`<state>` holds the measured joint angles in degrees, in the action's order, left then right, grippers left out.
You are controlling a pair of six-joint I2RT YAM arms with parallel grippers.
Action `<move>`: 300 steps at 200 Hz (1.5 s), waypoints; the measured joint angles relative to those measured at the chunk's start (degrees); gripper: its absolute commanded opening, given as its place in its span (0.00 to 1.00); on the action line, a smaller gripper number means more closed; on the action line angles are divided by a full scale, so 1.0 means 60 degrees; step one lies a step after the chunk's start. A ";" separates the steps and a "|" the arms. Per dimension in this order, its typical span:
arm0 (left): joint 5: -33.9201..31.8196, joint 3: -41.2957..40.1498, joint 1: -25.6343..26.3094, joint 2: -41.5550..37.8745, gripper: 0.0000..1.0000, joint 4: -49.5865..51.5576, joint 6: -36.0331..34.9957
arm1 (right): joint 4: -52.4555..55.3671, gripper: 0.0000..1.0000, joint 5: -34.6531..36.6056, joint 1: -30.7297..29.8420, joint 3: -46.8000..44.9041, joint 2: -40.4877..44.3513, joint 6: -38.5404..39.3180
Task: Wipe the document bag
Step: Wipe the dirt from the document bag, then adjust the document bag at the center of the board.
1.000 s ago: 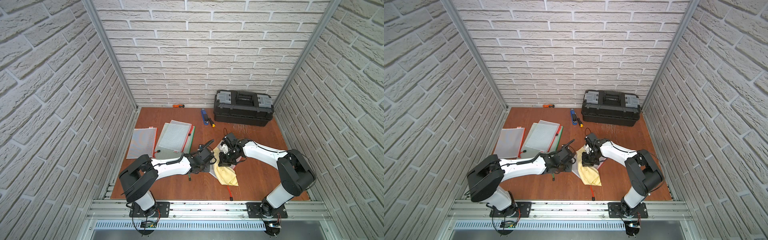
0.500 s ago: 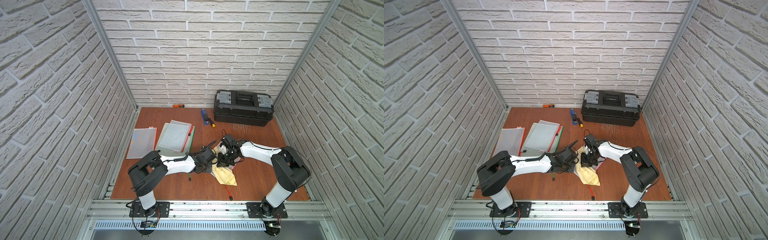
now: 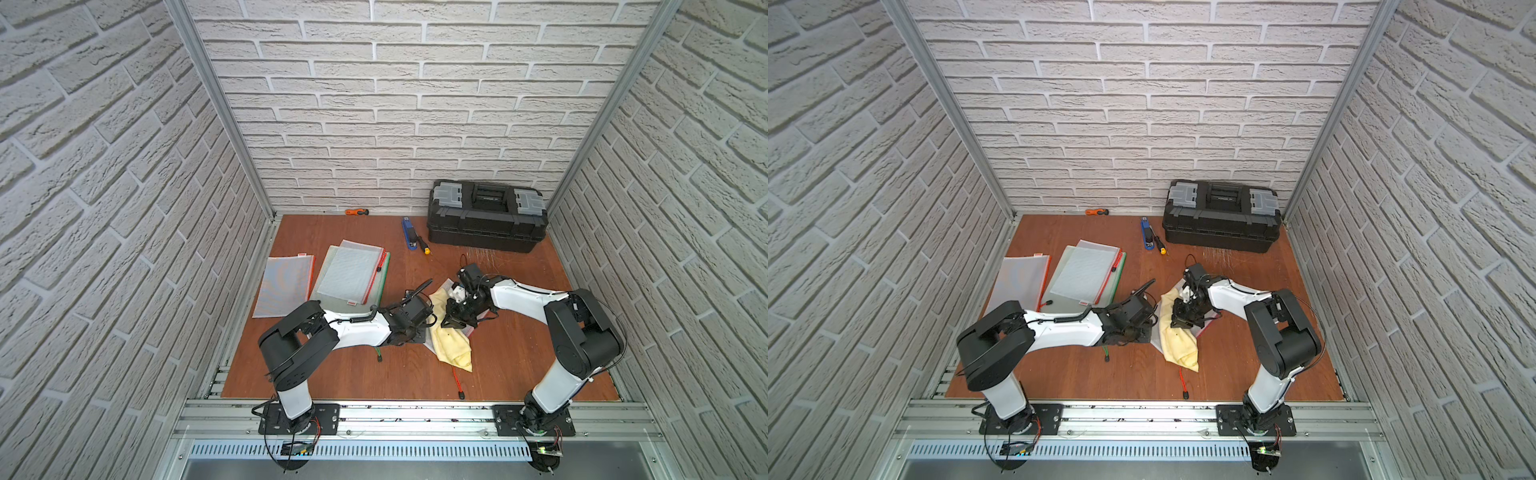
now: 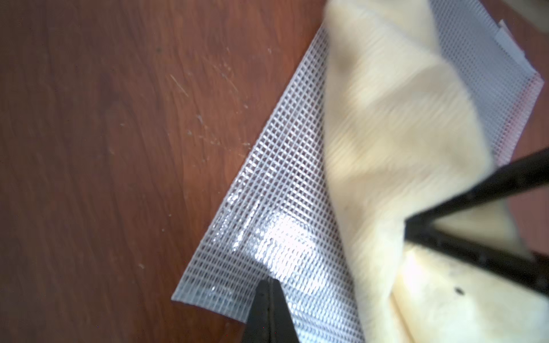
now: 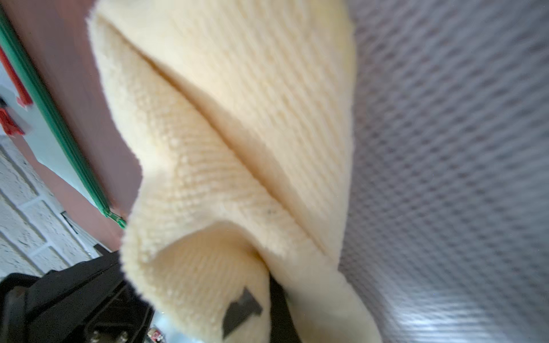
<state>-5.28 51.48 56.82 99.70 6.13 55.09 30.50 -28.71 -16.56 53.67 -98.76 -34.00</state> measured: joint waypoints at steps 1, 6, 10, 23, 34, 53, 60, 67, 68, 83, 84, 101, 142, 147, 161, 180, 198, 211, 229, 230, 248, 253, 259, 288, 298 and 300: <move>0.0000 -0.0007 0.0000 0.0000 0.00 -0.0018 0.0004 | 0.0004 0.02 -0.0007 0.0044 0.0000 -0.0007 0.0015; 0.0000 -0.0040 0.0000 -0.0007 0.00 -0.0091 0.0015 | 0.0018 0.02 -0.0069 0.0335 0.0004 -0.0044 0.0080; 0.0004 -0.0062 0.0000 -0.0015 0.00 -0.0135 0.0022 | 0.0044 0.02 -0.0113 0.0601 0.0015 -0.0069 0.0149; 0.0007 -0.0124 -0.0004 -0.0036 0.00 -0.0229 0.0047 | 0.0204 0.02 -0.0153 0.1373 0.0102 -0.0117 0.0423; 0.0007 -0.0171 -0.0007 -0.0062 0.00 -0.0295 0.0080 | 0.0350 0.02 -0.0124 0.1982 0.0200 -0.0146 0.0663; 0.0004 -0.0255 -0.0007 -0.0095 0.00 -0.0404 0.0117 | 0.0583 0.02 -0.0033 0.2892 0.0390 -0.0204 0.0962; 0.0004 -0.0277 -0.0011 -0.0106 0.00 -0.0433 0.0117 | 0.0590 0.02 -0.0015 0.3224 0.0401 -0.0204 0.0991; 0.0004 -0.0299 -0.0015 -0.0117 0.00 -0.0463 0.0124 | 0.0597 0.02 -0.0015 0.3541 0.0397 -0.0197 0.0980; 0.0004 -0.0306 -0.0015 -0.0120 0.00 -0.0470 0.0127 | 0.0594 0.02 -0.0015 0.3574 0.0397 -0.0197 0.0980; 0.0000 -0.0364 -0.0015 -0.0142 0.00 -0.0532 0.0175 | 0.0525 0.02 0.0000 0.4146 0.0321 -0.0124 0.0878; 0.0000 -0.0368 -0.0015 -0.0142 0.00 -0.0532 0.0175 | 0.0517 0.02 -0.0004 0.4189 0.0310 -0.0109 0.0878; -0.0004 -0.0372 -0.0022 -0.0153 0.00 -0.0521 0.0178 | 0.0499 0.02 0.0186 0.4645 0.0131 0.0295 0.0692; -0.0372 -0.0288 -0.0018 -0.0484 0.10 0.0601 0.0040 | 0.0962 0.02 0.1093 0.5093 0.0310 0.2087 0.0517; -0.0535 -0.0200 0.0000 -0.0543 0.26 0.1005 -0.0044 | 0.1049 0.02 0.1195 0.5104 0.0401 0.2346 0.0510; -0.1035 0.0157 0.0098 -0.0678 0.65 0.2080 -0.0229 | 0.1275 0.02 0.1512 0.5162 0.0670 0.3104 0.0510; -0.1621 0.1016 0.0262 -0.0958 0.79 0.3315 -0.0554 | 0.1526 0.02 0.1905 0.5348 0.0973 0.4073 0.0488; -0.2011 0.2186 0.0546 -0.1217 0.81 0.4040 -0.1067 | 0.1672 0.02 0.2142 0.5774 0.1064 0.4849 0.0488; -0.2157 0.3067 0.0816 -0.1235 0.82 0.4320 -0.1494 | 0.1854 0.02 0.2240 0.6054 0.1064 0.5217 0.0492; -0.2255 0.4255 0.1260 -0.0900 0.82 0.4765 -0.2051 | 0.2076 0.02 0.2273 0.6360 0.1038 0.5472 0.0492; -0.2269 0.4299 0.1279 -0.0874 0.82 0.4794 -0.2076 | 0.2080 0.02 0.2273 0.6364 0.1031 0.5475 0.0492; -0.2484 0.5544 0.1770 0.0124 0.81 0.5479 -0.2594 | 0.2109 0.02 0.2204 0.6506 0.0867 0.5581 0.0492; -0.2539 0.5883 0.1902 0.0481 0.81 0.5686 -0.2714 | 0.2109 0.02 0.2182 0.6539 0.0820 0.5595 0.0492; -0.2586 0.6247 0.2047 0.0918 0.81 0.5916 -0.2849 | 0.2142 0.02 0.2153 0.6572 0.0772 0.5610 0.0492; -0.2565 0.7224 0.2572 0.2714 0.74 0.6787 -0.3362 | 0.2295 0.02 0.2025 0.6714 0.0692 0.5730 0.0492; -0.2466 0.7322 0.2688 0.3064 0.73 0.7009 -0.3483 | 0.2317 0.02 0.1985 0.6747 0.0692 0.5807 0.0488; -0.2448 0.7329 0.2707 0.3111 0.73 0.7049 -0.3493 | 0.2317 0.02 0.1982 0.6750 0.0692 0.5818 0.0488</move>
<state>-19.97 95.46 73.06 118.37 48.42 34.13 44.40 -16.82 23.94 57.82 -63.86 -31.07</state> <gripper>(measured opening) 0.737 0.047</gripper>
